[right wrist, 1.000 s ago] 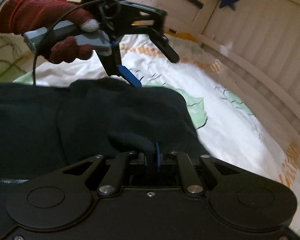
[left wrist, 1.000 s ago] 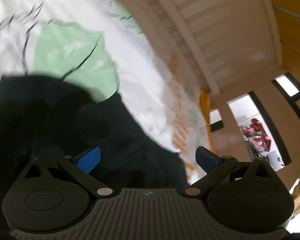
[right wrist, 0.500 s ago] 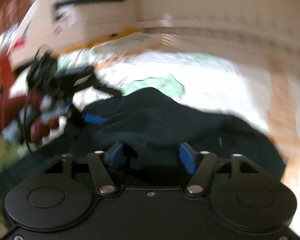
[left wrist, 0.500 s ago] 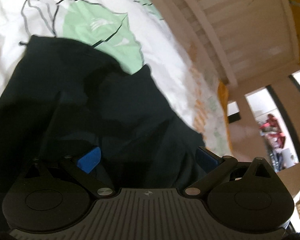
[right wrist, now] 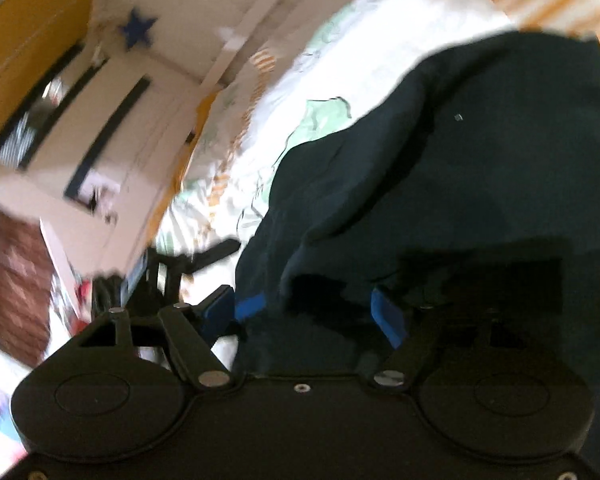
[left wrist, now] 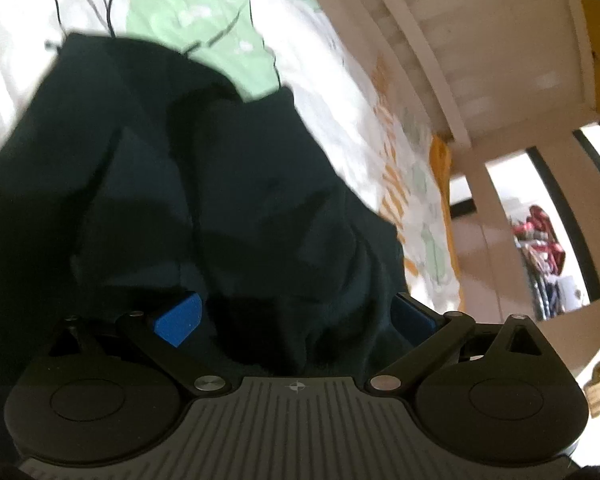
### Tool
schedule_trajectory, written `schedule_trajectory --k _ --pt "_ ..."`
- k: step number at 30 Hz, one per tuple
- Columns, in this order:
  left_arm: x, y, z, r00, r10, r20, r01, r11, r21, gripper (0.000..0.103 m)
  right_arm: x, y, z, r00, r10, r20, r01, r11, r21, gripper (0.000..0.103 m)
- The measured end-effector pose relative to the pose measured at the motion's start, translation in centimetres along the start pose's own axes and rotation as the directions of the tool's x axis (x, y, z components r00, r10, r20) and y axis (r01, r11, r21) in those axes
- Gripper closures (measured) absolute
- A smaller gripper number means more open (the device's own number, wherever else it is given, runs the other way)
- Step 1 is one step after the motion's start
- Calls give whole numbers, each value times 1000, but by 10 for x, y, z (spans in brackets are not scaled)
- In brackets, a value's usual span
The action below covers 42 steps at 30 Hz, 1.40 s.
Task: Fold large clothes
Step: 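Lift the hoodie with both tools and fold it over onto itself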
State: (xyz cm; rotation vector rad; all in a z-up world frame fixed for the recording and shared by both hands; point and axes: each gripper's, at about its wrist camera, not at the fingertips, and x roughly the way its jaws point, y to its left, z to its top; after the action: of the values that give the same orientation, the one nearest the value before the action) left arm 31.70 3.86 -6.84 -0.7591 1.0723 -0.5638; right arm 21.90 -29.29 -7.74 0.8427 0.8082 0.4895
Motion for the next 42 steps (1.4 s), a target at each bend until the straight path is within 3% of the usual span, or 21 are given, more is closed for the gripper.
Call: schedule_trajectory --k 5,8,10,12,15,19,22,26,30,38,39,41,42 --pt "11 -4 -7 999 18 -44 -17 999 32 1 26 -18 19 998 -44 43 35 983 179 24" --pt "12 -7 -8 999 13 -46 -11 999 42 1 31 -13 34 993 -96 74 81 979 187 28" --pt "11 -10 -9 999 14 -45 -12 999 50 1 33 5 41 982 -165 90 157 984 90 57" --pt "12 -10 -9 999 18 -45 -15 998 54 1 36 33 52 963 -227 145 246 961 -127 69" --pt "14 -10 -10 998 27 -48 -24 998 60 1 39 66 56 945 -217 243 306 847 -434 71" --pt "15 -11 -9 998 43 -42 -39 996 79 1 56 38 66 914 -333 232 404 806 -433 71" --pt "13 -12 -4 999 50 -16 -49 993 104 1 64 4 68 897 -400 187 441 831 -340 67" --pt "11 -11 8 998 38 41 -42 993 108 0 53 -22 58 918 -351 185 389 888 -246 65" --pt "12 -14 20 990 69 120 -86 987 136 0 52 -26 57 926 -325 190 364 902 -232 65" --pt "23 -9 43 983 45 177 -58 996 65 2 31 -40 54 941 -279 192 317 925 -211 59" --pt "25 -11 47 982 50 183 -60 997 52 5 30 -40 53 942 -276 192 314 926 -210 59" --pt "31 -16 53 983 76 168 -86 995 51 45 30 -39 53 942 -274 191 313 926 -213 59" --pt "35 -19 55 985 86 151 -97 993 67 51 30 -39 53 942 -274 192 313 925 -215 59"
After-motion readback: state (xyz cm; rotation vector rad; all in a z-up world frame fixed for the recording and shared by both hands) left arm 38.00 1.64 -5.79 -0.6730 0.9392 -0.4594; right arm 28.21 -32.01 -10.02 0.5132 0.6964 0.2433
